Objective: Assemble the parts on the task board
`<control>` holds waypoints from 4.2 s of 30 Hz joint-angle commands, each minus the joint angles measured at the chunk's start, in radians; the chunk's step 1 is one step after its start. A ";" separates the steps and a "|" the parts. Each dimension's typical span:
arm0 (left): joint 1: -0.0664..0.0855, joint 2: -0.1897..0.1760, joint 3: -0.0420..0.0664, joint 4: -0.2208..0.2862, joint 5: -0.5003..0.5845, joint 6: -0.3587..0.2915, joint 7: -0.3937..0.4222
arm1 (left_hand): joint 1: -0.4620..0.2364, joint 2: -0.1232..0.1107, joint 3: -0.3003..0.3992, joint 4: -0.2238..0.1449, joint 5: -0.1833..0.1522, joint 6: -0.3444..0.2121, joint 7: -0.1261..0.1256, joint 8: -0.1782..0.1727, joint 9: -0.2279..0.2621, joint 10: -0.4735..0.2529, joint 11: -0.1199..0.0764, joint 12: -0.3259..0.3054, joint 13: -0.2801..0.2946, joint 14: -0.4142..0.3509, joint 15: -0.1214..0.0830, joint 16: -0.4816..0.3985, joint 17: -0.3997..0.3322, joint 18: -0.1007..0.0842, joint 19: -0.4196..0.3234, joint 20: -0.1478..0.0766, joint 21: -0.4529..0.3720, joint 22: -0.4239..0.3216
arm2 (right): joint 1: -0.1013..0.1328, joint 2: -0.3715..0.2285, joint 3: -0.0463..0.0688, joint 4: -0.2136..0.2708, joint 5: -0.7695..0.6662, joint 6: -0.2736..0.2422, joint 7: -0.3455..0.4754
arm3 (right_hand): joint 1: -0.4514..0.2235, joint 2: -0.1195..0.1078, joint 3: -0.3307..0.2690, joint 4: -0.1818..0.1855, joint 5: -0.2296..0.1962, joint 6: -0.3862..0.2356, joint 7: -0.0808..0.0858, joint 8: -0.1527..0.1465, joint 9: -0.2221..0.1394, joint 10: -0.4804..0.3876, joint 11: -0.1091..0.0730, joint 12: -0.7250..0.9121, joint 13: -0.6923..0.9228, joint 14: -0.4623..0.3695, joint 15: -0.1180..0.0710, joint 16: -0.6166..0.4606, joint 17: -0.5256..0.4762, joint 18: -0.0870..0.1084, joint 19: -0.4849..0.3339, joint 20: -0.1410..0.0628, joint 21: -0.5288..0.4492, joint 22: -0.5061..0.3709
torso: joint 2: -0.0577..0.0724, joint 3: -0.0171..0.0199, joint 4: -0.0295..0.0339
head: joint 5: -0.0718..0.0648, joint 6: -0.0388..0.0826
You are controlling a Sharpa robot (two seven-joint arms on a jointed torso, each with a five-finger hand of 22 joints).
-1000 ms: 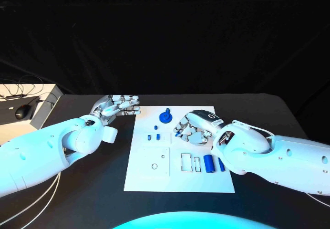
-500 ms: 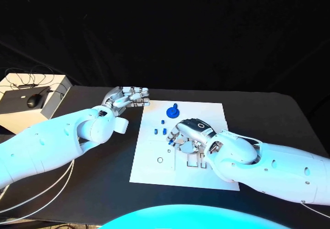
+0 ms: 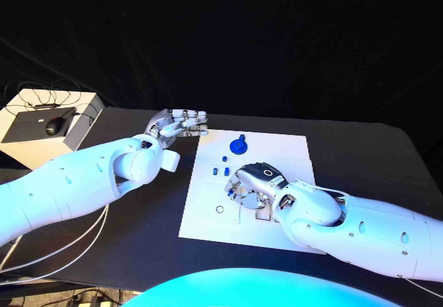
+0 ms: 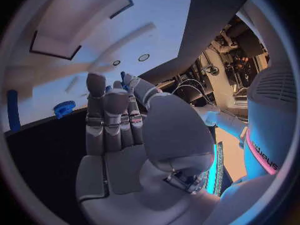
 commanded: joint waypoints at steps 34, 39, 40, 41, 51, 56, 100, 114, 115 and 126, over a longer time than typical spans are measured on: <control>0.001 -0.010 0.001 0.001 0.005 0.008 0.012 | -0.004 -0.004 0.002 0.008 -0.004 0.000 0.001 -0.002 -0.001 -0.008 0.007 -0.002 -0.001 -0.009 0.001 -0.003 -0.002 0.006 -0.011 0.007 -0.003 -0.002 | -0.003 -0.003 0.000 -0.013 -0.059 0.074 -0.028 | 0.004 0.015 -0.001 -0.004 -0.003 0.003 0.002 0.004 0.001 0.025 -0.020 0.003 0.001 -0.001 -0.002 0.006 -0.001 0.014 0.009 -0.001 -0.009 0.029 | 0.000 0.0006 -0.0017 | 0.009 -0.015; 0.001 -0.011 0.001 0.002 0.005 0.009 0.011 | -0.004 -0.004 0.002 0.008 -0.004 0.000 0.001 -0.002 -0.001 -0.008 0.007 -0.002 -0.001 -0.009 0.001 -0.003 -0.002 0.006 -0.011 0.007 -0.003 -0.002 | -0.004 0.000 0.000 -0.014 -0.059 0.074 -0.027 | 0.004 0.015 -0.001 -0.004 -0.003 0.003 0.002 0.004 0.001 0.025 -0.020 0.003 0.001 -0.001 -0.002 0.006 -0.001 0.014 0.009 -0.001 -0.009 0.029 | 0.000 0.0009 -0.0016 | 0.009 -0.015; 0.001 -0.011 0.001 0.002 0.005 0.009 0.011 | -0.004 -0.004 0.002 0.008 -0.004 0.000 0.001 -0.002 -0.001 -0.008 0.007 -0.002 -0.001 -0.009 0.001 -0.003 -0.002 0.006 -0.011 0.007 -0.003 -0.002 | -0.004 0.001 0.000 -0.014 -0.059 0.075 -0.026 | 0.004 0.015 -0.001 -0.004 -0.003 0.003 0.002 0.004 0.001 0.025 -0.020 0.003 0.001 -0.001 -0.002 0.006 -0.001 0.014 0.009 -0.001 -0.009 0.029 | 0.000 0.0009 -0.0016 | 0.009 -0.015; 0.001 -0.011 0.001 0.002 0.005 0.010 0.011 | -0.004 -0.004 0.002 0.008 -0.004 0.000 0.001 -0.002 -0.001 -0.008 0.007 -0.002 -0.001 -0.009 0.001 -0.003 -0.002 0.006 -0.011 0.007 -0.003 -0.002 | -0.004 0.001 0.000 -0.014 -0.059 0.076 -0.026 | 0.004 0.015 -0.001 -0.004 -0.003 0.003 0.002 0.004 0.001 0.025 -0.020 0.003 0.001 -0.001 -0.002 0.006 -0.001 0.014 0.009 -0.001 -0.009 0.029 | 0.000 0.0010 -0.0013 | 0.009 -0.015; 0.001 -0.012 0.001 0.003 0.005 0.011 0.008 | -0.003 -0.003 0.003 0.008 -0.004 0.000 0.002 -0.002 -0.001 -0.009 0.007 -0.002 -0.001 -0.010 0.002 -0.003 -0.001 0.006 -0.012 0.008 -0.003 -0.002 | -0.004 0.007 0.000 -0.018 -0.058 0.100 -0.026 | 0.004 0.016 0.000 -0.003 -0.005 0.001 0.003 0.003 0.000 0.023 -0.019 0.003 0.001 -0.001 -0.002 0.005 -0.002 0.014 0.009 0.000 -0.016 0.029 | 0.000 0.0007 -0.0012 | 0.009 -0.018; 0.002 -0.012 0.001 0.003 0.005 0.012 0.007 | -0.003 -0.003 0.003 0.008 -0.004 0.000 0.002 -0.002 -0.001 -0.009 0.007 -0.002 -0.001 -0.010 0.002 -0.003 -0.001 0.006 -0.012 0.008 -0.003 -0.002 | -0.004 0.011 0.000 -0.020 -0.055 0.097 -0.024 | -0.001 0.008 -0.015 0.002 -0.009 -0.008 0.005 0.003 -0.001 0.009 -0.016 0.004 0.001 -0.001 0.001 0.003 -0.003 0.014 0.008 0.002 -0.026 0.027 | 0.000 0.0006 -0.0011 | 0.009 -0.018; 0.003 -0.015 0.000 -0.002 0.005 0.023 0.001 | 0.000 -0.001 0.005 0.006 -0.004 0.000 0.002 -0.002 -0.001 -0.009 0.007 -0.002 -0.001 -0.012 0.002 -0.003 0.000 0.008 -0.012 0.008 -0.003 -0.002 | 0.031 -0.129 0.018 0.085 0.179 -0.076 0.082 | 0.030 -0.069 -0.168 0.088 0.000 -0.138 0.028 0.000 -0.009 -0.077 0.013 0.003 0.000 -0.002 0.022 -0.012 -0.025 0.037 0.047 0.028 -0.186 0.007 | -0.001 0.0015 -0.0029 | -0.001 -0.012; 0.003 -0.007 0.000 -0.013 0.004 0.032 0.006 | 0.000 -0.001 0.006 0.007 -0.004 0.003 0.000 -0.002 0.000 -0.006 0.006 -0.001 -0.001 -0.011 0.002 -0.003 0.000 0.008 -0.011 0.008 -0.002 -0.002 | 0.142 -0.263 0.033 0.069 0.349 0.084 0.126 | 0.012 -0.087 -0.257 0.083 0.017 -0.161 0.018 0.001 -0.009 -0.129 0.022 0.005 0.002 -0.004 0.028 -0.014 -0.022 0.033 0.048 0.031 -0.200 0.011 | -0.001 0.0032 -0.0046 | -0.015 0.007; 0.003 -0.006 0.000 -0.013 0.004 0.032 0.006 | 0.000 -0.001 0.006 0.007 -0.004 0.003 0.000 -0.002 0.000 -0.006 0.006 -0.001 -0.001 -0.011 0.002 -0.003 0.000 0.008 -0.011 0.008 -0.002 -0.002 | 0.144 -0.264 0.034 0.060 0.329 0.101 0.124 | 0.018 -0.082 -0.296 0.085 0.024 -0.171 0.012 0.002 -0.008 -0.139 0.020 0.007 0.003 -0.005 0.029 -0.013 -0.018 0.032 0.049 0.031 -0.204 0.010 | -0.001 0.0026 -0.0036 | -0.017 0.008; 0.003 -0.005 0.000 -0.016 0.004 0.032 0.006 | 0.001 -0.001 0.007 0.006 -0.003 0.003 0.000 -0.002 -0.001 -0.005 0.006 -0.002 -0.001 -0.012 0.002 -0.003 0.000 0.008 -0.012 0.008 -0.003 -0.002 | 0.149 -0.238 0.031 -0.004 0.156 0.201 0.098 | 0.064 -0.106 -0.384 0.151 0.013 -0.201 -0.008 0.001 -0.008 -0.187 0.030 0.013 0.002 -0.005 0.033 -0.020 -0.006 0.035 0.061 0.035 -0.228 0.010 | 0.000 0.0013 -0.0007 | -0.031 0.011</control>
